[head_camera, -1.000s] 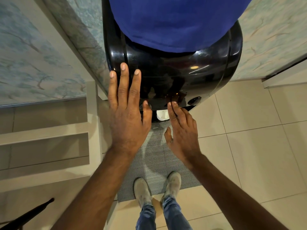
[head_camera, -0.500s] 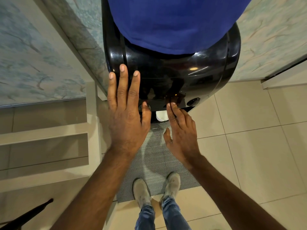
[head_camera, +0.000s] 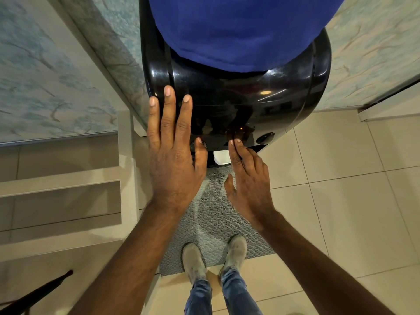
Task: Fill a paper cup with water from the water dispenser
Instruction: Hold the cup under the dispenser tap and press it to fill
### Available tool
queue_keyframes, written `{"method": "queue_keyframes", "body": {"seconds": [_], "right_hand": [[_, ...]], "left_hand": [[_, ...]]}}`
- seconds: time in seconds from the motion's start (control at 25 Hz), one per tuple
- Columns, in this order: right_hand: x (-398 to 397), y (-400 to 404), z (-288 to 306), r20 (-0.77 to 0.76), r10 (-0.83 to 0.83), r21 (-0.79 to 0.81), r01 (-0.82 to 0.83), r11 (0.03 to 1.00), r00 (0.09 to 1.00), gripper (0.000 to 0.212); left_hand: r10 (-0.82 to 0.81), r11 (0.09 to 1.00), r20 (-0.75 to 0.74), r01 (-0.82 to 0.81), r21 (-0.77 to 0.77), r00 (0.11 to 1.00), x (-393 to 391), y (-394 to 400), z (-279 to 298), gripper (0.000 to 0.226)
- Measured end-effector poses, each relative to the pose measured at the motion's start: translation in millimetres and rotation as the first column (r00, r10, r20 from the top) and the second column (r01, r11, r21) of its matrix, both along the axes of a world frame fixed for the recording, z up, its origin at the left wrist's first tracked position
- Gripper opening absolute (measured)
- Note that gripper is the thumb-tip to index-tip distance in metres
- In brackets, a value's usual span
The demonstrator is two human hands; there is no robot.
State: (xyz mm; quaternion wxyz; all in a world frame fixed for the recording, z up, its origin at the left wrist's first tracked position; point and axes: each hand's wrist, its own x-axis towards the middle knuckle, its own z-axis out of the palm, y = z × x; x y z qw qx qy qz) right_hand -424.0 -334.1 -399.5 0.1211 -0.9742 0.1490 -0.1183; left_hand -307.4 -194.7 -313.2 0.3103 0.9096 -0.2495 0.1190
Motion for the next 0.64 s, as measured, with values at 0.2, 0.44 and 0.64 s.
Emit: {"method": "queue_keyframes", "body": {"seconds": [0.2,0.44,0.64], "right_hand": [[0.0,0.8,0.6,-0.004,-0.005,-0.007,0.005,1.000,1.000,0.091],[0.5,0.0,2.4,-0.009,-0.001,-0.002,0.001,1.000,1.000,0.089],[0.0,-0.1,3.0,-0.005,0.007,0.001,-0.007,1.000,1.000,0.088]], "left_hand": [[0.000,1.000,0.013,0.000,0.018,1.000,0.5,0.1,0.9,0.075],[0.009,1.000,0.022,-0.009,0.018,1.000,0.6,0.1,2.2,0.074],[0.008,1.000,0.029,-0.009,0.023,1.000,1.0,-0.4,2.5,0.073]]}}
